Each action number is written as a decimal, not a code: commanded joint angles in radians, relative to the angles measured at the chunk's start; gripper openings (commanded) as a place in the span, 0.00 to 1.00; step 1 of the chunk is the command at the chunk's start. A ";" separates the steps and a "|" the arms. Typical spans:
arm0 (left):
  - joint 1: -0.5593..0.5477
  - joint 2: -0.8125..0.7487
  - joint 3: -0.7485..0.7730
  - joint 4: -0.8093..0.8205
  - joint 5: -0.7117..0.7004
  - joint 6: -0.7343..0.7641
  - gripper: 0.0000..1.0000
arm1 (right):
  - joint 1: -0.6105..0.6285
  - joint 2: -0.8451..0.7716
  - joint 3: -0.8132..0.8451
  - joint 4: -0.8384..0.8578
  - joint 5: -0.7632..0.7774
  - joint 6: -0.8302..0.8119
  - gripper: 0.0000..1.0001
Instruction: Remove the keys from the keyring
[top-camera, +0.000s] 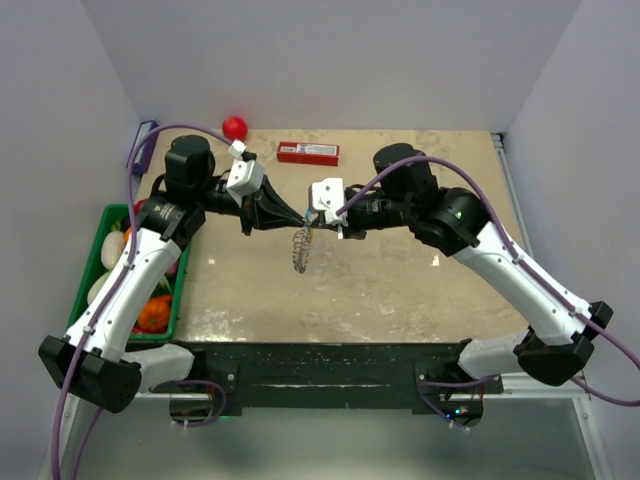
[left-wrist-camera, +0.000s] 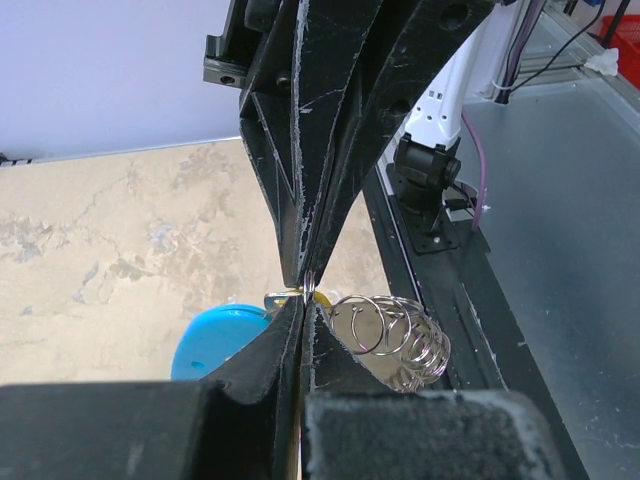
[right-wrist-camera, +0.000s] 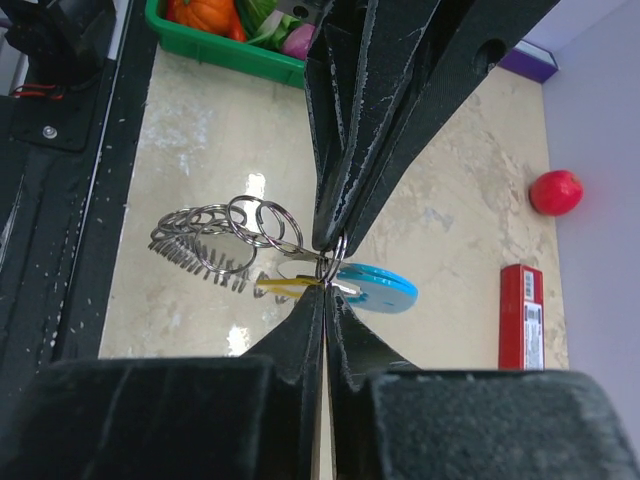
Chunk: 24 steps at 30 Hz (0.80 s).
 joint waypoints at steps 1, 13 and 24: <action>0.010 -0.023 0.029 0.053 0.023 -0.014 0.00 | -0.001 -0.006 0.020 0.034 -0.023 0.010 0.00; 0.011 -0.018 0.027 0.063 0.031 -0.025 0.00 | -0.001 0.000 0.007 0.039 -0.008 -0.002 0.00; 0.014 -0.018 0.029 0.068 0.040 -0.029 0.00 | 0.001 0.011 -0.006 0.033 0.012 -0.016 0.00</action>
